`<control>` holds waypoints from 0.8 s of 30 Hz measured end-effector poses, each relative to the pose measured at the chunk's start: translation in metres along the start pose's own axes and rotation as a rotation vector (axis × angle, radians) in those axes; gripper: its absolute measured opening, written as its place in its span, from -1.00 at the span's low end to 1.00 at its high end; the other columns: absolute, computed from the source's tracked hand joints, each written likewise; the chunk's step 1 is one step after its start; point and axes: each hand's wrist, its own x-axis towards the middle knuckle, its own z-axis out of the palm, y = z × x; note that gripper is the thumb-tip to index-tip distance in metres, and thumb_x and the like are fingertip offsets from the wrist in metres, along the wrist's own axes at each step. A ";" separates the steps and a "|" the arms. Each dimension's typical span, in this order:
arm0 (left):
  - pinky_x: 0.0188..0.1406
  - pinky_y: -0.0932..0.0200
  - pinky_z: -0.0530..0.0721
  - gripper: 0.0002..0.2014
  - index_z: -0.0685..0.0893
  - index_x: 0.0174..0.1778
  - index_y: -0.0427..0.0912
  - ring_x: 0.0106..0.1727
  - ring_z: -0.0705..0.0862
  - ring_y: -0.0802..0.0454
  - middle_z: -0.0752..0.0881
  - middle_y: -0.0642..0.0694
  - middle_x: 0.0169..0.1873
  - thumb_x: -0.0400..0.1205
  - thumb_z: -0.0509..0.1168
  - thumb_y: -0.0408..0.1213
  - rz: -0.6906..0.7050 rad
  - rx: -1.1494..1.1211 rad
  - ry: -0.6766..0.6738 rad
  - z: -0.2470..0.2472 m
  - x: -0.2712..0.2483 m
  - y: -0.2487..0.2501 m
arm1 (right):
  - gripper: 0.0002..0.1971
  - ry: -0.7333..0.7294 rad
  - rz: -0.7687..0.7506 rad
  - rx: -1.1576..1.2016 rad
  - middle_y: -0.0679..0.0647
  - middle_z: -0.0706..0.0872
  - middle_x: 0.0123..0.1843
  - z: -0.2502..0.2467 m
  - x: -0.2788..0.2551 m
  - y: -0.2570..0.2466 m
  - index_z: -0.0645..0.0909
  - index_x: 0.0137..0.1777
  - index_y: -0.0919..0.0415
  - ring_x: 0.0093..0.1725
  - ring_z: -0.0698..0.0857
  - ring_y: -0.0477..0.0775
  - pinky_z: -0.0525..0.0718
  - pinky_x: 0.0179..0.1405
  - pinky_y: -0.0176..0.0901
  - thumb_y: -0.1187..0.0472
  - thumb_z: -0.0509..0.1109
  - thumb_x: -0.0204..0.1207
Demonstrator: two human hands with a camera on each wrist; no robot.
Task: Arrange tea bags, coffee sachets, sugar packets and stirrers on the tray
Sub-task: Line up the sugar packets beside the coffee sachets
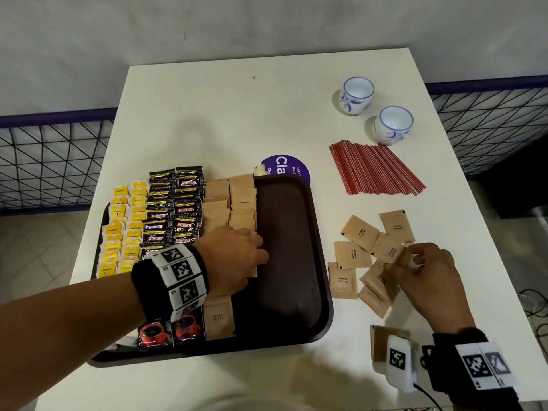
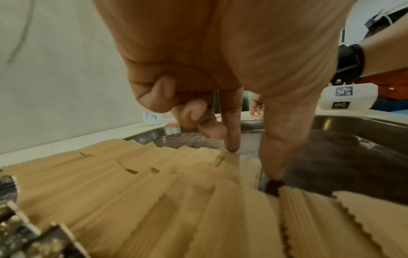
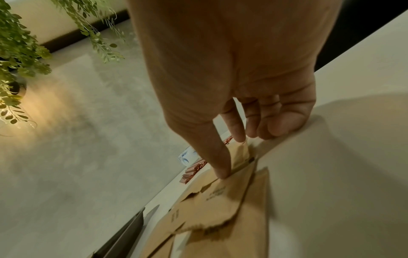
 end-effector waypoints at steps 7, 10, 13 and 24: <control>0.08 0.01 0.52 -0.65 0.52 0.35 0.06 0.20 0.55 -0.04 0.55 -0.01 0.23 0.64 0.21 -0.05 -0.006 0.050 0.051 0.010 -0.001 0.007 | -0.50 -0.002 -0.006 -0.006 0.15 0.52 0.17 0.000 0.000 0.000 0.56 0.27 0.17 0.02 0.63 0.16 0.55 -0.04 -0.04 0.15 0.65 0.38; 0.10 0.00 0.52 -0.65 0.52 0.36 0.05 0.22 0.55 -0.05 0.55 -0.02 0.26 0.64 0.23 -0.05 -0.021 0.073 0.067 0.011 -0.001 0.007 | -0.50 -0.001 -0.015 -0.009 0.17 0.53 0.17 0.000 0.001 0.000 0.56 0.27 0.17 0.01 0.60 0.12 0.55 -0.03 -0.05 0.14 0.65 0.38; 0.15 -0.01 0.52 -0.63 0.50 0.39 0.05 0.25 0.54 -0.06 0.53 -0.03 0.29 0.65 0.22 -0.04 -0.041 0.081 0.062 0.010 -0.001 0.006 | -0.51 -0.004 -0.013 -0.010 0.17 0.53 0.17 0.000 0.000 -0.001 0.56 0.26 0.16 -0.01 0.60 0.11 0.53 -0.04 -0.07 0.14 0.64 0.39; 0.12 0.00 0.50 -0.63 0.47 0.42 0.08 0.27 0.52 -0.07 0.50 -0.04 0.32 0.67 0.20 -0.11 -0.076 0.103 0.058 0.006 -0.001 0.003 | -0.53 -0.003 0.000 -0.004 0.15 0.51 0.14 0.002 0.001 -0.002 0.55 0.23 0.16 0.01 0.63 0.19 0.55 -0.06 -0.04 0.17 0.64 0.38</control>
